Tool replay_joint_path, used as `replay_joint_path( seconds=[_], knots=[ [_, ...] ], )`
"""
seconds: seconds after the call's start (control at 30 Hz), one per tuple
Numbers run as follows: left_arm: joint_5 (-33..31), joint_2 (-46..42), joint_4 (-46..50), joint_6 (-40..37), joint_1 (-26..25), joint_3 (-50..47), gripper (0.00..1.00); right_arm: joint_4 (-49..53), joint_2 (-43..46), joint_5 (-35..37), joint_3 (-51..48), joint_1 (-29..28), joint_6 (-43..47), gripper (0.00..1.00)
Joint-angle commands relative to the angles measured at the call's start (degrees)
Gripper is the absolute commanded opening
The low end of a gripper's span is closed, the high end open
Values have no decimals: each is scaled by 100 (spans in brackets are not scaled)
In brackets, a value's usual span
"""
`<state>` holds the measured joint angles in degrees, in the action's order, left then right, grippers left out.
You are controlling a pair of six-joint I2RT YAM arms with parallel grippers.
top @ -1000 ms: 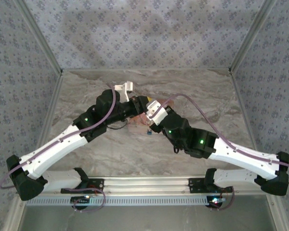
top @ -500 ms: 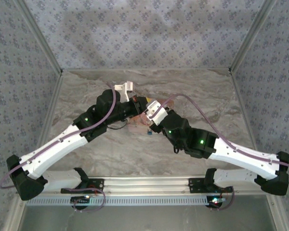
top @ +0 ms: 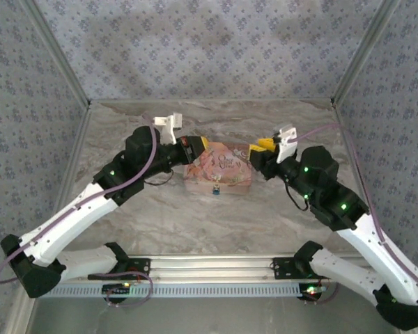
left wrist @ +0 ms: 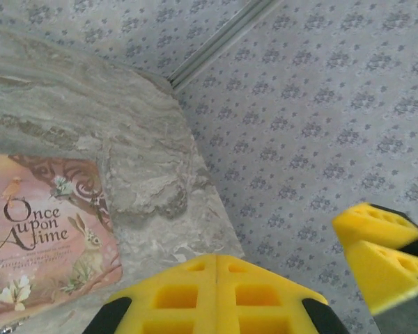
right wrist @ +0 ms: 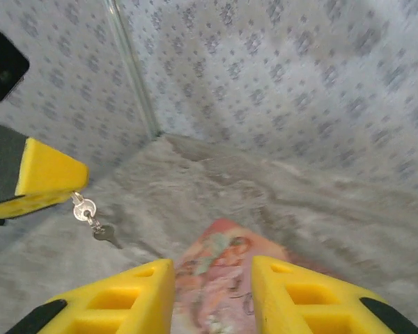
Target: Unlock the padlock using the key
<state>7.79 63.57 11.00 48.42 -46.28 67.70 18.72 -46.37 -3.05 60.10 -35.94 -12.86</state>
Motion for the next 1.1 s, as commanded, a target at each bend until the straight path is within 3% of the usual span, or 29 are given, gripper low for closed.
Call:
replay_joint_path(
  seconds=[0.0, 0.07, 0.17, 0.27, 0.37, 0.7, 0.9, 1.07],
  knots=[
    [498, -150, -464, -323, 85, -144, 0, -555, -159, -2483, -339, 836, -1431, 35],
    [647, -144, -701, -328, 101, -221, 0, -1519, -255, -3271, -658, 1295, -2240, 34],
    [868, -97, -1020, -254, 95, -295, 0, -3013, -469, -3891, -1105, 1563, -3467, 36],
    [1079, -23, -1369, -166, 87, -377, 0, -4475, -680, -4056, -1483, 1543, -4432, 51],
    [1217, 45, -1659, -58, 69, -439, 0, -5341, -810, -3966, -1737, 1474, -4990, 58],
    [1303, 216, -2140, 92, -86, -459, 0, -6203, -1168, -3942, -1905, 1004, -5347, 58],
    [1296, 217, -2243, 146, -120, -488, 0, -6258, -1198, -3984, -1849, 859, -5301, 44],
    [1238, 189, -2286, 167, -143, -547, 0, -6201, -1217, -3975, -1826, 739, -5249, 39]
  ],
)
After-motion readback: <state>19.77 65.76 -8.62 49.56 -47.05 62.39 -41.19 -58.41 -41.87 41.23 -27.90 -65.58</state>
